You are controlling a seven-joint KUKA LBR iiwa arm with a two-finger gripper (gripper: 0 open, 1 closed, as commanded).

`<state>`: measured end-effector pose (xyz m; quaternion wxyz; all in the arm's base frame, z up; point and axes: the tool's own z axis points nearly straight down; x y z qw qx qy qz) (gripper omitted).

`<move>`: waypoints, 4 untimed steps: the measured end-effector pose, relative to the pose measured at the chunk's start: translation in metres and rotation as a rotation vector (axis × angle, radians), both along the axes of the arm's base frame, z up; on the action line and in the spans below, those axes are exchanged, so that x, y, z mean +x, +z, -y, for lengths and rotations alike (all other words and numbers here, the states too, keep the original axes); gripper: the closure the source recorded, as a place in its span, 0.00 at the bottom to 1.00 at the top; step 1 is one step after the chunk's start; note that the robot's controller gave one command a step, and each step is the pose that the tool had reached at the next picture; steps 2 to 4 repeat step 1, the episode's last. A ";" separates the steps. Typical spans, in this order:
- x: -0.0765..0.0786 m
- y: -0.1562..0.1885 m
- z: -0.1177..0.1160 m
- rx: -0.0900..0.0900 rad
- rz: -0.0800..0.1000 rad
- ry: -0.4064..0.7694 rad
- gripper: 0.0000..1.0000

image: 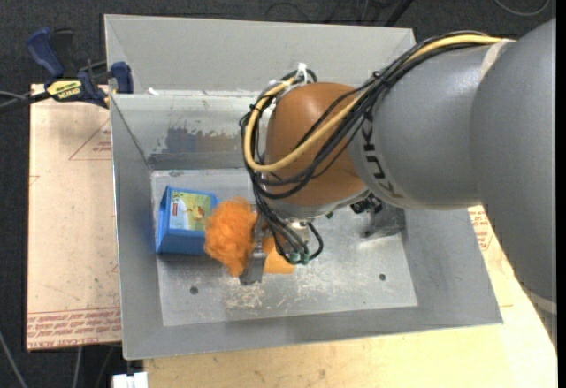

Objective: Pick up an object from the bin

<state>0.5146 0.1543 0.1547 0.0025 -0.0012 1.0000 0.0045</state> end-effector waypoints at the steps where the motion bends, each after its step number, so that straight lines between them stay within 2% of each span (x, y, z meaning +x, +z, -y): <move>1: 0.001 0.016 0.000 0.002 0.006 0.000 1.00; 4: 0.001 0.016 0.000 0.002 0.006 0.000 1.00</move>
Offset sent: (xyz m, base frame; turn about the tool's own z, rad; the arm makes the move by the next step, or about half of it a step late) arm 0.0000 0.0000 0.0416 0.0000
